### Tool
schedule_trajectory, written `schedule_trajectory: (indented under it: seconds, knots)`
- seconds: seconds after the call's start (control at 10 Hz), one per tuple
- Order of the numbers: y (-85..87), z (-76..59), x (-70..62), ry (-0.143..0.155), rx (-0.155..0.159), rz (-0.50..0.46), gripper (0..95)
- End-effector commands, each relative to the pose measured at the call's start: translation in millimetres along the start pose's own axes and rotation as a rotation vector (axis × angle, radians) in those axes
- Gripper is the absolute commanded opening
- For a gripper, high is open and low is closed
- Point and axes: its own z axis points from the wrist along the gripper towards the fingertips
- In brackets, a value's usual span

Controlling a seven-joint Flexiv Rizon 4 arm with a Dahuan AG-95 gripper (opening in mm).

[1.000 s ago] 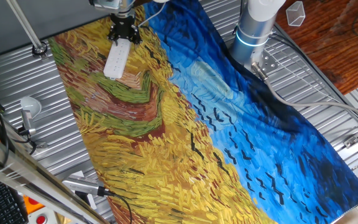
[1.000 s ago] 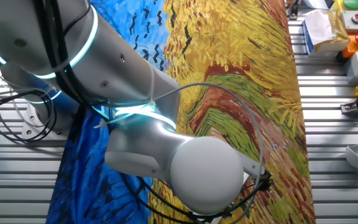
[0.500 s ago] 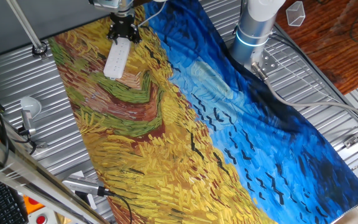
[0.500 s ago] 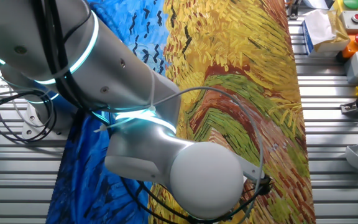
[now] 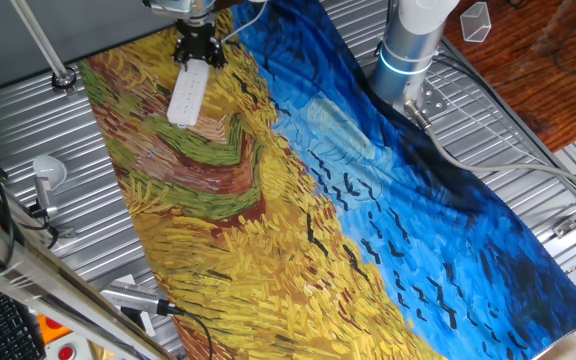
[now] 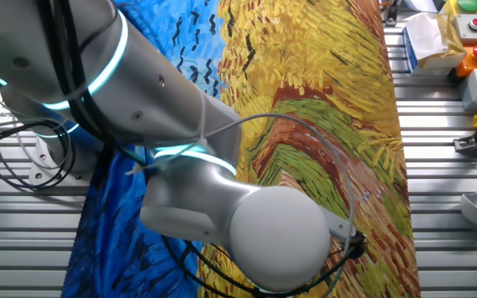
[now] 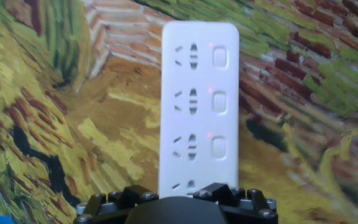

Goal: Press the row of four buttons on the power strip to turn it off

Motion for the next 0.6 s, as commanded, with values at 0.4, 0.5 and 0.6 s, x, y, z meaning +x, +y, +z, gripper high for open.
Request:
schedule_trajectory:
  seconds: [0.4, 0.5, 0.6]
  knots:
    - [2.2, -5.3, -30.8, 0.007, 0.001, 0.005, 76.0]
    - [1.9, -3.0, -36.6, 0.014, 0.006, 0.0, 76.0]
    - [1.8, -0.2, -37.7, 0.013, 0.007, 0.0, 76.0]
